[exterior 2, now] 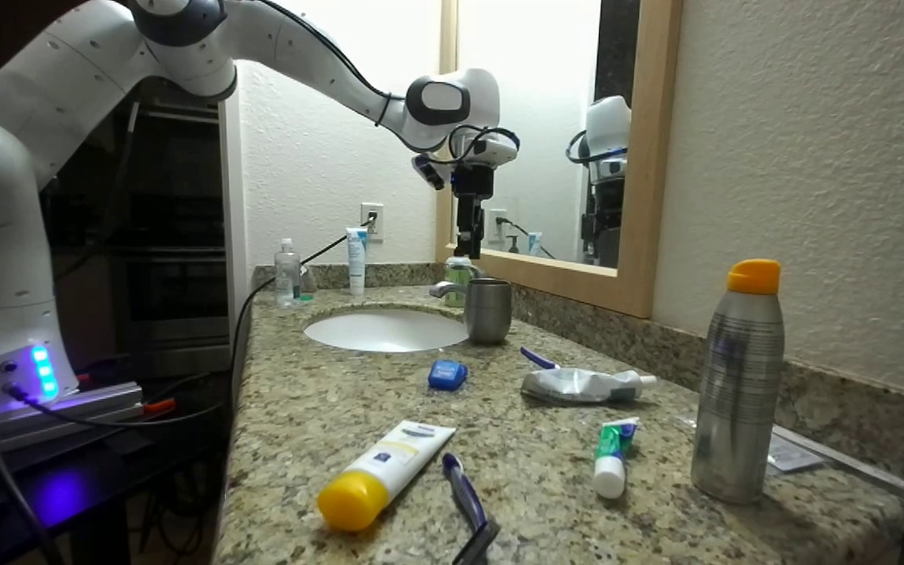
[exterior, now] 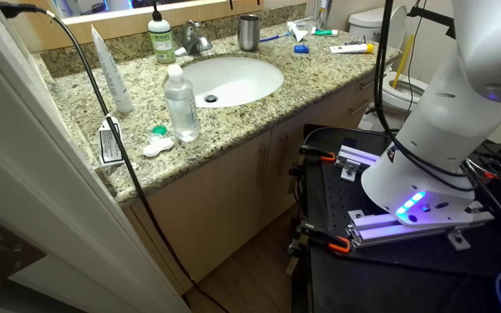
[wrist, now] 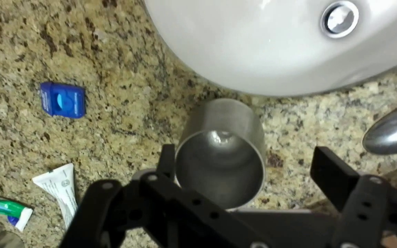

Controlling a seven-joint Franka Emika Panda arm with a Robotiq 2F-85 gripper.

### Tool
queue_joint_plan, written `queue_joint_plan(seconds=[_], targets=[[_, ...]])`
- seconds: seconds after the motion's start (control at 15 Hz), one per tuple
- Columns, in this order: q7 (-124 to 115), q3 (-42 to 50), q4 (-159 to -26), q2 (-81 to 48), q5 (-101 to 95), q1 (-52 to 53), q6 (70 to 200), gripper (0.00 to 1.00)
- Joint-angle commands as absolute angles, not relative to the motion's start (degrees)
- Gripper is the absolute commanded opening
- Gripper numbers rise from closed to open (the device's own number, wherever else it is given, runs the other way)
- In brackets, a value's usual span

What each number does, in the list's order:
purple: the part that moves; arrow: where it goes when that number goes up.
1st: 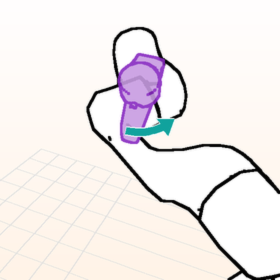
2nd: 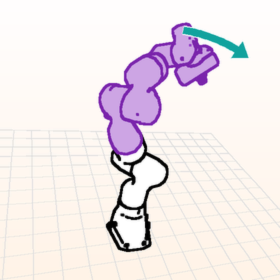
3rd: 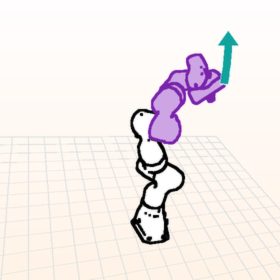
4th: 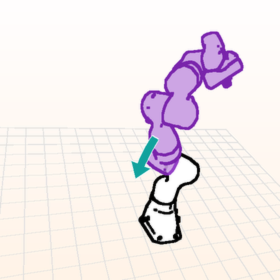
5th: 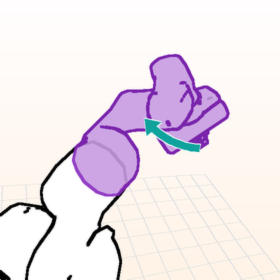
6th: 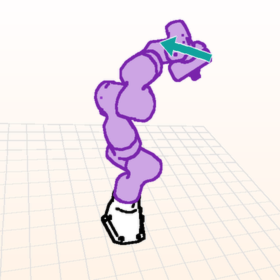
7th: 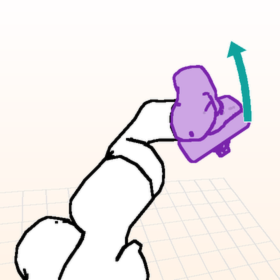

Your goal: Move the silver cup to the left of the sink

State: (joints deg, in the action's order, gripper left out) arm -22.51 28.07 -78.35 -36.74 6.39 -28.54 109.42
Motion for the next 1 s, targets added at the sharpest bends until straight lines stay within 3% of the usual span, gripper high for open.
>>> queue_joint_plan(seconds=[0.0, 0.6, 0.93], targets=[[-23.1, 26.3, -80.0, -35.2, 5.1, -28.9, 109.3, 1.00], [-35.0, 25.4, -82.0, -37.0, 10.8, -28.2, 118.7, 1.00], [-35.2, 25.6, -81.5, -36.7, 8.4, -28.1, 116.4, 1.00]])
